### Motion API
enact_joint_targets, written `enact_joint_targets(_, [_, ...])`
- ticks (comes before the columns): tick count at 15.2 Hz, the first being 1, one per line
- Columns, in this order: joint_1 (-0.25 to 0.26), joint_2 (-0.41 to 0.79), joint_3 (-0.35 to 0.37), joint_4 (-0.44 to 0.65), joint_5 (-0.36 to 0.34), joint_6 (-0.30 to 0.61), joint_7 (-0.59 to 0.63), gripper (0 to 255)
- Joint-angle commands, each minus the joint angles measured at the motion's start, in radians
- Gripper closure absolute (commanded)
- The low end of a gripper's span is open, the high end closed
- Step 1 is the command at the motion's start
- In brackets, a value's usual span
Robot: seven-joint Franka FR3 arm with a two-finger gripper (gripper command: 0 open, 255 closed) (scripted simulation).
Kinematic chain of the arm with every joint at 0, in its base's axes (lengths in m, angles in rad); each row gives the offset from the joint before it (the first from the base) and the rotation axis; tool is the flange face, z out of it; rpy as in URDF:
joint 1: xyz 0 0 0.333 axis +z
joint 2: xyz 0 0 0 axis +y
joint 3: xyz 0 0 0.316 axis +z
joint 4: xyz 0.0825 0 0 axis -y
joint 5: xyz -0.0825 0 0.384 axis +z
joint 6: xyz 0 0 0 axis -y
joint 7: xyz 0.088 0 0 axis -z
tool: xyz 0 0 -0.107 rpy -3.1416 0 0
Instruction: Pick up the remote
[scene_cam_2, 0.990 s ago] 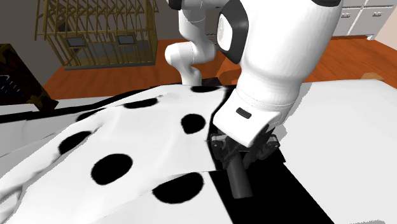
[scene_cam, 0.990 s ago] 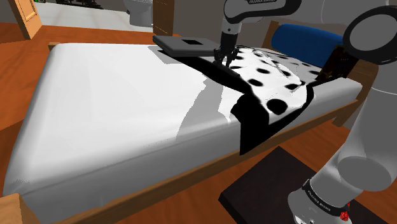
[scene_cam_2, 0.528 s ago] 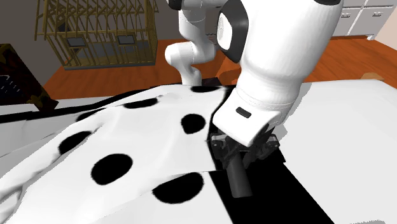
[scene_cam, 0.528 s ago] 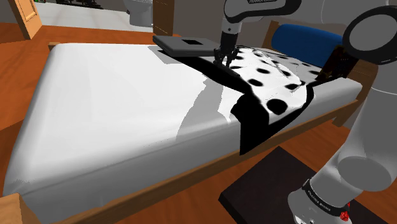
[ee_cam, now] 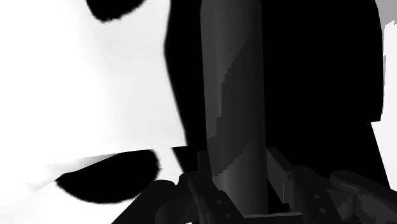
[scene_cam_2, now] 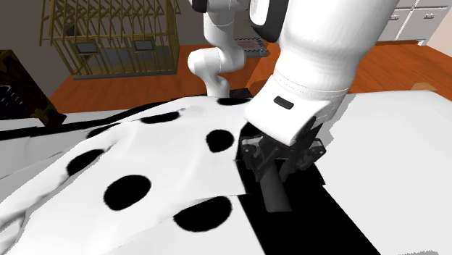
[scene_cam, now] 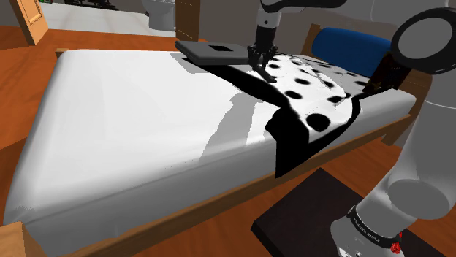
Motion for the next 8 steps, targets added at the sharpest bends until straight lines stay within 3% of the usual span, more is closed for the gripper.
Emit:
enact_joint_targets(1, [0.0,0.006,0.0,0.037,0.0,-0.031,-0.003,255])
enact_joint_targets(8, [0.0,0.028,0.0,0.14,0.001,-0.111,-0.008,255])
